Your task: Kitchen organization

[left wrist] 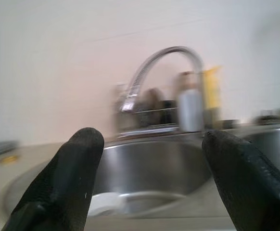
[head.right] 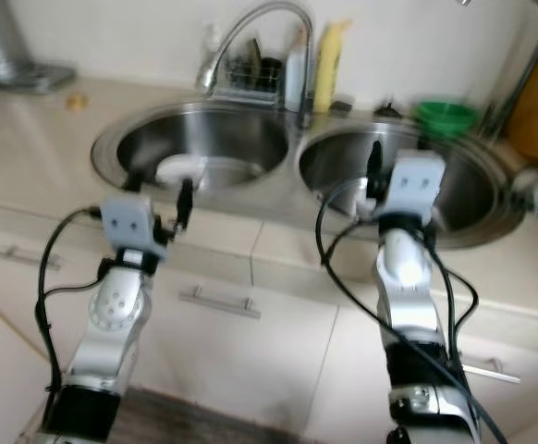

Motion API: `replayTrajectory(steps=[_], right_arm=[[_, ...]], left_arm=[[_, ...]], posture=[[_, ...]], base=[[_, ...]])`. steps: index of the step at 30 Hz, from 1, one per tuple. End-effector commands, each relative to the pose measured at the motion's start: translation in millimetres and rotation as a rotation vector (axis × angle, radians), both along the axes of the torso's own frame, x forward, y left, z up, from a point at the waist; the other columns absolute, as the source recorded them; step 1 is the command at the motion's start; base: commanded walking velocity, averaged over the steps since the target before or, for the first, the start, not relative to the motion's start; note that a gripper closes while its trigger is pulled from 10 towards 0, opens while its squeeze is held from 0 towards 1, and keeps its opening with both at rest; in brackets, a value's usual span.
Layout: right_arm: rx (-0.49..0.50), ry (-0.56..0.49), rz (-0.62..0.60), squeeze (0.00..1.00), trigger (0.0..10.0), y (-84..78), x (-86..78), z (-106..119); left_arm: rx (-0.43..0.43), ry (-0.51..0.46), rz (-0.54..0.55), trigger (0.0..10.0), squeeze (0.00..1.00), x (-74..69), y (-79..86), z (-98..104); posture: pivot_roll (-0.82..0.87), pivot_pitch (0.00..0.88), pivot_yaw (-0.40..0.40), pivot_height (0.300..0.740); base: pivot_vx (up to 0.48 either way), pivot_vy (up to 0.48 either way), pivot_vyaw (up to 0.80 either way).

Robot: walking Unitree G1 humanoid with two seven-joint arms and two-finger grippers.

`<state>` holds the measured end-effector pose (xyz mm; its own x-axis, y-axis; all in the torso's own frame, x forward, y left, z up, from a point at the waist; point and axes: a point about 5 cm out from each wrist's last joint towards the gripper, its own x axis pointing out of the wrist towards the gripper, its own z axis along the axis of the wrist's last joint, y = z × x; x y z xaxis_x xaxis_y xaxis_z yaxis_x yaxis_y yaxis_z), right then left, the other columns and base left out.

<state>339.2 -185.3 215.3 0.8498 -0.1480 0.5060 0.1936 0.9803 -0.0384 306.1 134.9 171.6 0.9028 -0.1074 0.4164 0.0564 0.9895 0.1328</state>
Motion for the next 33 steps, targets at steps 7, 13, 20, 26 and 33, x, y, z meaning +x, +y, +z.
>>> replayTrajectory(steps=[7,13,20,26,33], right_arm=[[-0.019,0.035,0.034,0.0,10.0,6.1,-6.2,-9],[-0.02,0.09,0.074,0.0,10.0,12.3,-11.6,-23],[0.002,0.102,0.108,0.0,10.0,15.4,-13.3,-25],[0.01,0.096,0.14,0.0,10.0,19.3,-15.8,-26],[0.009,0.093,0.15,0.0,10.0,20.4,-16.3,-26]], left_arm=[[-0.004,0.016,-0.005,10.0,0.0,-1.2,0.5,-3],[-0.003,0.023,-0.013,10.0,0.0,-1.1,-0.1,-4],[-0.001,0.02,-0.017,10.0,0.0,-1.0,-0.5,-3],[0.005,0.014,-0.023,10.0,0.0,-2.1,-1.8,-3],[0.011,0.008,-0.027,10.0,0.0,-2.8,-2.5,-2]], posture=[[0.0,0.0,-0.021,0.74],[0.0,0.0,-0.019,0.74],[0.0,0.0,-0.017,0.74],[0.0,0.0,-0.019,0.74],[0.0,0.0,-0.02,0.74]], base=[[0.0,0.0,0.0],[0.0,0.261,0.0],[0.0,0.464,-0.32],[0.0,0.461,-0.8],[0.0,0.461,-0.8]])
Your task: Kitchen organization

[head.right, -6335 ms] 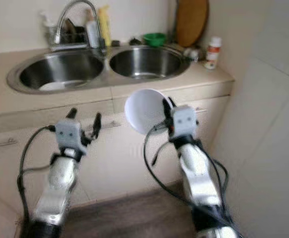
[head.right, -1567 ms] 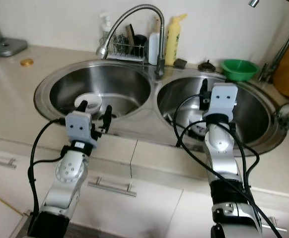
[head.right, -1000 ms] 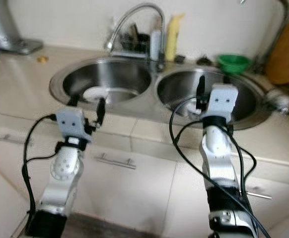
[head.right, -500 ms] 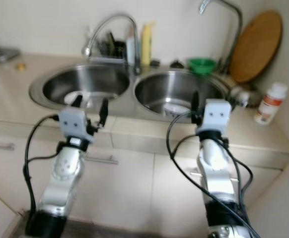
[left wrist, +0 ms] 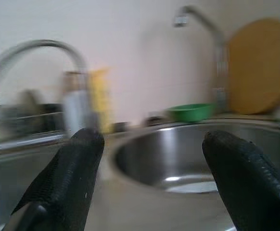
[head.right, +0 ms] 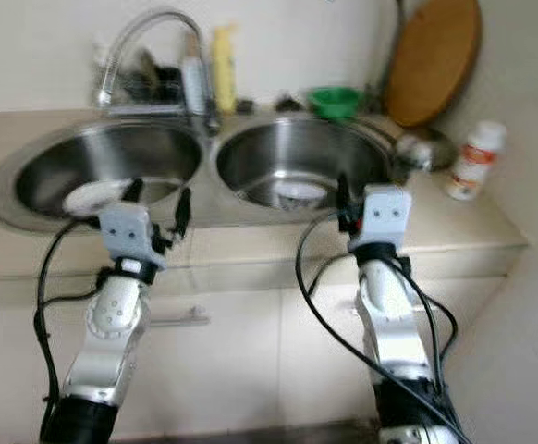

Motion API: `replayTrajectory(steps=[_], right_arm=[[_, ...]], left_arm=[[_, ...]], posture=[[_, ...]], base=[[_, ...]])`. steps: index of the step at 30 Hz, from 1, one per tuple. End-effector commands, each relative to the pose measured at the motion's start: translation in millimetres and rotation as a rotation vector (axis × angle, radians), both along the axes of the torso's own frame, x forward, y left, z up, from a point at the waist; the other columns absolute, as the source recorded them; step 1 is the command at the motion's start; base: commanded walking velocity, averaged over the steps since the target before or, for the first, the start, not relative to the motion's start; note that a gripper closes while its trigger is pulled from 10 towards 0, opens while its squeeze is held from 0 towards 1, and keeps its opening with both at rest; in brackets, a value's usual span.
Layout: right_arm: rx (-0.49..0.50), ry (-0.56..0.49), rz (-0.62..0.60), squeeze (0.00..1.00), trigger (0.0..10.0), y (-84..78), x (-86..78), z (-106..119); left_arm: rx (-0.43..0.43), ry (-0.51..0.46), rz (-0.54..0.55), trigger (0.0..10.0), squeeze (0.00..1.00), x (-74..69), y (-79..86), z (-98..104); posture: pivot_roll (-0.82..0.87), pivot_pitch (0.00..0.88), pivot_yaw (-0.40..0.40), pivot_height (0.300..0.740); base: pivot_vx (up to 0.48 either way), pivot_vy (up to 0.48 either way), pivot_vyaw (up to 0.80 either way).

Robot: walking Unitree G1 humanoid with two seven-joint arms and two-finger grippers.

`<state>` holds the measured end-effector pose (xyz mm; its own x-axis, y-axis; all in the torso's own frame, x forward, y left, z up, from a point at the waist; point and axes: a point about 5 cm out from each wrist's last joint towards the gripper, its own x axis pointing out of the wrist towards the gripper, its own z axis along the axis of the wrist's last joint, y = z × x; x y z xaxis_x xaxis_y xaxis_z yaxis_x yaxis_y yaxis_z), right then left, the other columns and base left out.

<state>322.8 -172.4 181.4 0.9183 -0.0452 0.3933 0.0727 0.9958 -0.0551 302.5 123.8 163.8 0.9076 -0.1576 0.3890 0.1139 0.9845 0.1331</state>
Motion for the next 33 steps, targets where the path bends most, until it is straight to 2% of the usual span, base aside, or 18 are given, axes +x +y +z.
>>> replayTrajectory(steps=[1,7,11,23,26,33], right_arm=[[0.013,-0.034,0.034,0.0,10.0,7.5,0.2,8],[0.011,-0.043,0.037,0.0,10.0,7.7,-0.2,9],[0.012,-0.046,0.036,0.0,10.0,7.8,-1.1,9],[0.01,-0.047,0.024,0.0,10.0,7.7,-5.5,5],[-0.009,-0.02,0.046,0.0,10.0,12.6,-9.3,-3],[-0.056,0.037,0.068,0.0,10.0,15.3,-17.7,-20]], left_arm=[[0.008,-0.023,0.026,10.0,0.0,0.7,8.4,6],[0.008,-0.034,0.024,10.0,0.0,0.3,7.4,7],[0.024,-0.065,0.015,10.0,0.0,-1.3,6.0,10],[0.054,-0.068,-0.004,10.0,0.0,-2.5,1.8,8],[0.125,-0.031,-0.078,10.0,0.0,-7.3,-6.3,-5],[0.179,0.049,-0.152,10.0,0.0,-19.2,-9.3,-28]], posture=[[0.0,0.0,-0.02,0.74],[0.0,0.0,-0.02,0.74],[0.0,0.0,-0.02,0.74],[-0.01,0.0,-0.019,0.74],[0.0,0.0,-0.017,0.74],[-0.01,0.0,-0.01,0.74]], base=[[0.0,0.461,-0.8],[0.0,0.449,-0.8],[0.0,0.0,-0.8],[0.0,0.0,-0.8],[0.0,0.0,-0.8],[0.0,0.0,-0.8]])
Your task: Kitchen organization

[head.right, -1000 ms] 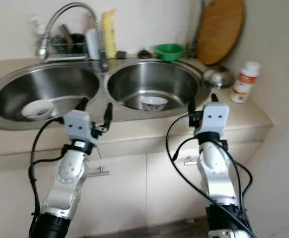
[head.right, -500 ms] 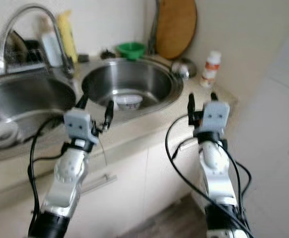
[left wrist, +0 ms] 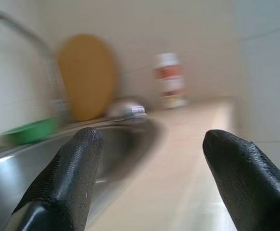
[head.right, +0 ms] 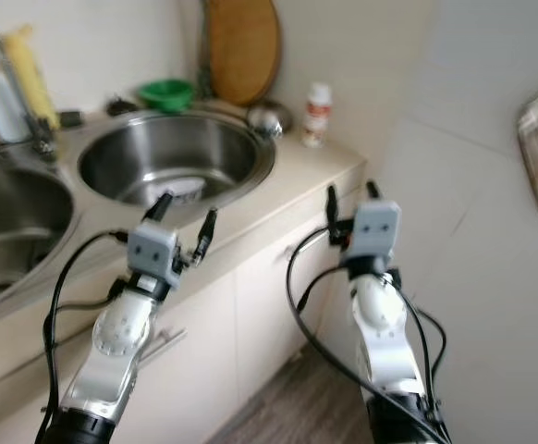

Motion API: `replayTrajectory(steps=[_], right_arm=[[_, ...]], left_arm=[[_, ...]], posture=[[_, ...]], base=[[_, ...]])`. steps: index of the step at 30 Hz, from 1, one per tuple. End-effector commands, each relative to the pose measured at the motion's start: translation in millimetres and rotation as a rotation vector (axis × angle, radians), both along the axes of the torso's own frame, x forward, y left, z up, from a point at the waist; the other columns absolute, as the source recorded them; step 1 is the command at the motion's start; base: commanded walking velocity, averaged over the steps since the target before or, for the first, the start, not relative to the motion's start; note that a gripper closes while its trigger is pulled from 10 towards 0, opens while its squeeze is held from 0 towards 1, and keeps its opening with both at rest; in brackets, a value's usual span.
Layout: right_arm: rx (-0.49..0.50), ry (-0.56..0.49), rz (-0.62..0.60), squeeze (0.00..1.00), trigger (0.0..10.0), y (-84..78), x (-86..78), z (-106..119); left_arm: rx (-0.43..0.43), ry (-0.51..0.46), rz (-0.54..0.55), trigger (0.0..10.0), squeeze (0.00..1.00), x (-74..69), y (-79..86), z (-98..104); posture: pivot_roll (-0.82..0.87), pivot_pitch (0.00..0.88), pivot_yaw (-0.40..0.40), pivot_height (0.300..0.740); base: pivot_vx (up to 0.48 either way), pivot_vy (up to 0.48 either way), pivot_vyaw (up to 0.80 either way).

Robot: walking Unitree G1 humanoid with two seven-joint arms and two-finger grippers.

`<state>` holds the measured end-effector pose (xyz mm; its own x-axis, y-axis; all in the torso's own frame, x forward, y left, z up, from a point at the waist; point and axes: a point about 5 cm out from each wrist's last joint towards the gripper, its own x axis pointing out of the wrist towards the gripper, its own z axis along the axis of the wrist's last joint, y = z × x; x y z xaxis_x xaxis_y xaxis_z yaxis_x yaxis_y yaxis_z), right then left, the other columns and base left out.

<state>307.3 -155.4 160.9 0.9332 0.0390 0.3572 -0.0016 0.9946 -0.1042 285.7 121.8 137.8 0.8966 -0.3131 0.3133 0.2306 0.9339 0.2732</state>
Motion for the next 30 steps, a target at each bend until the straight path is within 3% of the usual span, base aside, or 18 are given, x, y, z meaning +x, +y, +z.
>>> replayTrajectory(steps=[1,5,12,17,20,23,28,30], right_arm=[[-0.015,0.01,-0.002,0.0,10.0,-1.9,-4.1,-3],[-0.045,0.059,0.011,0.0,10.0,-2.0,-11.4,-18],[-0.135,0.228,0.052,0.0,10.0,-1.4,-26.3,-57],[-0.225,0.402,0.026,0.0,10.0,-4.6,-36.1,-89],[-0.233,0.437,0.021,0.0,10.0,-4.4,-36.9,-95],[-0.26,0.602,0.054,0.0,10.0,-2.7,-39.0,-121],[-0.35,0.718,0.143,0.0,10.0,6.4,-39.0,-134],[-0.355,0.72,0.151,0.0,10.0,7.6,-39.9,-135]], left_arm=[[0.033,0.017,-0.05,10.0,0.0,-4.1,-7.4,-5],[0.06,0.052,-0.081,10.0,0.0,-9.9,-7.0,-15],[0.107,0.21,-0.144,10.0,0.0,-24.5,-7.1,-45],[0.214,0.418,-0.088,10.0,0.0,-31.4,2.6,-84],[0.231,0.447,-0.075,10.0,0.0,-31.0,3.7,-89],[0.248,0.556,-0.029,10.0,0.0,-26.8,9.4,-101],[0.269,0.587,-0.025,10.0,0.0,-26.6,9.2,-105],[0.263,0.585,-0.028,10.0,0.0,-27.0,8.8,-106]], posture=[[-0.01,0.0,-0.01,0.74],[-0.01,0.0,-0.007,0.74],[-0.01,0.0,-0.003,0.74],[-0.01,0.0,-0.002,0.74],[-0.01,0.0,-0.001,0.74],[-0.01,0.0,0.005,0.74],[-0.02,0.0,0.008,0.74],[-0.02,0.0,0.008,0.74]], base=[[0.0,0.0,-0.8],[0.0,0.0,-0.8],[0.0,0.0,-0.8],[0.0,0.0,-0.8],[0.0,0.0,-0.8],[0.0,0.0,-0.79],[0.0,0.0,-0.77],[0.0,0.0,-0.78]])
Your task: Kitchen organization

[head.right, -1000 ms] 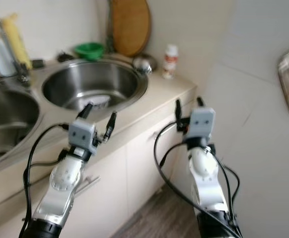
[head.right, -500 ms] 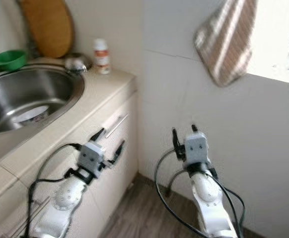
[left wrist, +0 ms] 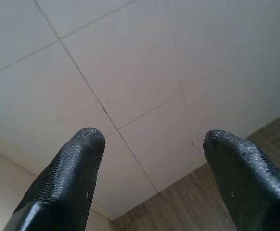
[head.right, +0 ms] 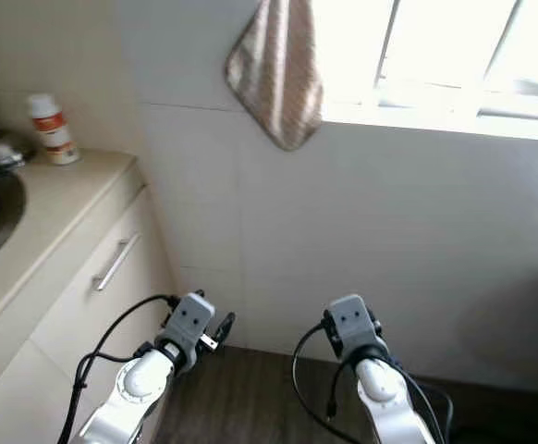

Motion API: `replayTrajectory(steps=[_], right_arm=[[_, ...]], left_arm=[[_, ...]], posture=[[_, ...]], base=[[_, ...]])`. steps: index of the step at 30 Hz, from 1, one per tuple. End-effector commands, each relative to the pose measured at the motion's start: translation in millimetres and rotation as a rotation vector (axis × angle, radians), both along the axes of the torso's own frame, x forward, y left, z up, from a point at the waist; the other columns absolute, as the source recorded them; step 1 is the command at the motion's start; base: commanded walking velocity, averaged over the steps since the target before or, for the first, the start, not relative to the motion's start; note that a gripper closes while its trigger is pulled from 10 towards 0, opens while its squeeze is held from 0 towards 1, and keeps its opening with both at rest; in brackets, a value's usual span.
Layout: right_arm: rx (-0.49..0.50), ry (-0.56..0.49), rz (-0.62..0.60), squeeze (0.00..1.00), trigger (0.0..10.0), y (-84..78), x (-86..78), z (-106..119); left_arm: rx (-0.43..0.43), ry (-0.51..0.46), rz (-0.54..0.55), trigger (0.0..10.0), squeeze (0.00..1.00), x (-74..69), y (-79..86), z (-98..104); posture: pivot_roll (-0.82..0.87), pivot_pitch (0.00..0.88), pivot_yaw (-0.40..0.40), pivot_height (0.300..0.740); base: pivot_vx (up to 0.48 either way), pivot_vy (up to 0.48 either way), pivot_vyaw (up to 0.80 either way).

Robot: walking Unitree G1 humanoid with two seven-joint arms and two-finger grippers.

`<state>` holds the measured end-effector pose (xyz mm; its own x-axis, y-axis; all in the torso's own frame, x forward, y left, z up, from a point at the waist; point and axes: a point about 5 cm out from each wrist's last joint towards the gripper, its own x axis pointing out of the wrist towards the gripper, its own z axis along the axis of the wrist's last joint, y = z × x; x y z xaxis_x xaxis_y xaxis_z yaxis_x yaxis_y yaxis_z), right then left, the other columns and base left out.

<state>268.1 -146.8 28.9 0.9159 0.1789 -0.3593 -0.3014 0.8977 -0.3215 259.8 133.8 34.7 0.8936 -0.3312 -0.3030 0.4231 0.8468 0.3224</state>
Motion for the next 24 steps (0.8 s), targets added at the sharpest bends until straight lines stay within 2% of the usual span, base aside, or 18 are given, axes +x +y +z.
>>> replayTrajectory(steps=[1,8,22,24], right_arm=[[-0.038,0.017,0.022,0.0,10.0,-0.5,-0.8,-2],[-0.074,0.039,0.086,0.0,10.0,6.5,-1.5,-6],[-0.07,0.044,0.105,0.0,10.0,8.8,-0.7,-5],[-0.06,0.02,0.113,0.0,10.0,9.7,0.1,-2]], left_arm=[[0.0,0.03,0.005,10.0,0.0,-1.2,-1.7,-5],[0.035,0.05,0.014,10.0,0.0,-0.1,-1.5,-8],[0.054,0.05,0.012,10.0,0.0,0.6,-3.9,-9],[0.058,0.049,0.011,10.0,0.0,1.0,-4.5,-9]], posture=[[-0.02,0.0,0.006,0.74],[-0.02,0.0,0.008,0.74],[-0.03,0.0,0.01,0.74],[-0.03,0.0,0.009,0.74]], base=[[0.0,0.0,-0.8],[0.0,0.0,-0.8],[0.0,0.0,-0.8],[0.0,0.0,0.0]])
